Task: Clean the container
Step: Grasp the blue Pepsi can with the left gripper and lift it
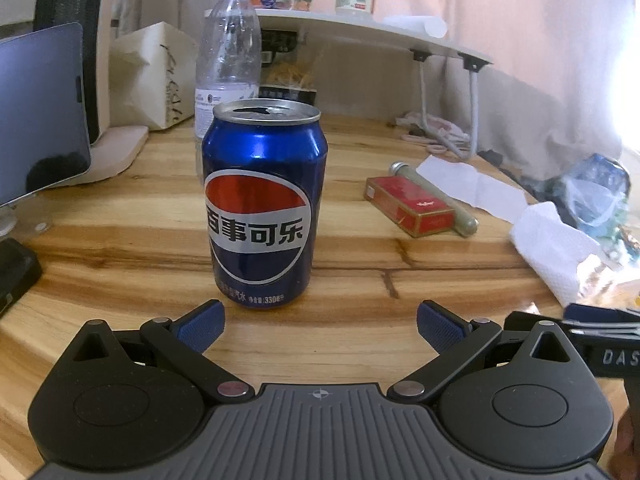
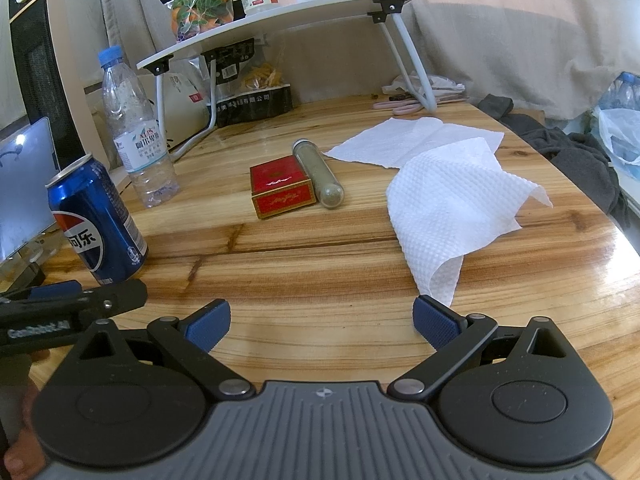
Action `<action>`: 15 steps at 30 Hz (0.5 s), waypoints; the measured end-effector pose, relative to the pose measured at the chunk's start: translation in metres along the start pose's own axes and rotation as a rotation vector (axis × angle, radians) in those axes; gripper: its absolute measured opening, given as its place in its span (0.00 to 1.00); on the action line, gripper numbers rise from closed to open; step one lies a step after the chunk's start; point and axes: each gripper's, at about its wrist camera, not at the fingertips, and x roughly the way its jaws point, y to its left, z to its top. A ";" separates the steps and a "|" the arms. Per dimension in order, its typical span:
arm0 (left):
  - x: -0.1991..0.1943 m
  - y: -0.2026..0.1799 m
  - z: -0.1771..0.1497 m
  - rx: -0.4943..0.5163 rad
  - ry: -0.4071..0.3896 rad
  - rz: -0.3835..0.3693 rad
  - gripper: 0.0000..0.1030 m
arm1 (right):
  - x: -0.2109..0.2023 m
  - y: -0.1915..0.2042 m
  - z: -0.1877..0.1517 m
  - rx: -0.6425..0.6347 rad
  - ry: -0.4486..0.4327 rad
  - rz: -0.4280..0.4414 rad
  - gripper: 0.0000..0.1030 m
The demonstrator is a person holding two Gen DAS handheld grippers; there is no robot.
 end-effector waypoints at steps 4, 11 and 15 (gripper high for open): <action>-0.004 0.012 0.006 0.043 -0.027 0.034 0.94 | 0.000 0.000 0.000 0.001 0.000 0.004 1.00; 0.006 0.023 0.027 0.118 -0.089 0.014 0.93 | 0.000 -0.001 0.000 0.008 -0.003 0.010 1.00; 0.017 0.018 0.033 0.163 -0.112 0.002 0.75 | 0.000 -0.003 0.000 0.013 -0.004 0.013 1.00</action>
